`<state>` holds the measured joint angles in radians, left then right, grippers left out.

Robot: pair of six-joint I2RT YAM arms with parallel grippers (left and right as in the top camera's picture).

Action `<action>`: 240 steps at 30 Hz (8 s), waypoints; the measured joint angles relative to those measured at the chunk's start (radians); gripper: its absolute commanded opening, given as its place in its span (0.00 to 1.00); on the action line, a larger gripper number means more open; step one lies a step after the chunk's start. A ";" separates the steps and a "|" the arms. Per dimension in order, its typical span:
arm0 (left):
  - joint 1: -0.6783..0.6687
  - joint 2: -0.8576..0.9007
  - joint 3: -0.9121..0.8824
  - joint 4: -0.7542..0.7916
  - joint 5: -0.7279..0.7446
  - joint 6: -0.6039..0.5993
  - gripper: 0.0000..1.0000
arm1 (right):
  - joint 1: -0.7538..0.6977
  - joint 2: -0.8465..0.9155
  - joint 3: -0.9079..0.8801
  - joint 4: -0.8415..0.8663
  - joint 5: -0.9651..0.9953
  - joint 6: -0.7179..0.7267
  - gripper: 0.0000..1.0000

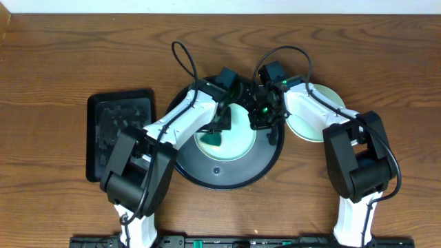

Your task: Clean dirty plates on tray and stack at the side

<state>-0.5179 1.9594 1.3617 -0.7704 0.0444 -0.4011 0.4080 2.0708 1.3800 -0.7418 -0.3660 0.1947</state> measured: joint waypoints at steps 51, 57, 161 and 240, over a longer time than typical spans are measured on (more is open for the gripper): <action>-0.015 0.000 0.000 0.035 -0.133 0.263 0.07 | 0.000 0.000 0.000 0.000 -0.001 0.003 0.02; -0.013 0.000 0.000 -0.051 0.022 0.384 0.08 | 0.000 0.000 0.000 0.000 -0.001 0.004 0.02; 0.476 -0.279 0.009 -0.219 -0.164 -0.021 0.08 | 0.018 -0.023 0.133 -0.214 0.101 0.040 0.01; 0.548 -0.505 0.009 -0.274 -0.077 0.056 0.07 | -0.304 -0.350 0.179 -0.348 0.190 0.010 0.01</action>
<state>0.0303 1.4540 1.3705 -1.0439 -0.0322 -0.3454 0.1036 1.7210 1.5589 -1.0901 -0.1757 0.2047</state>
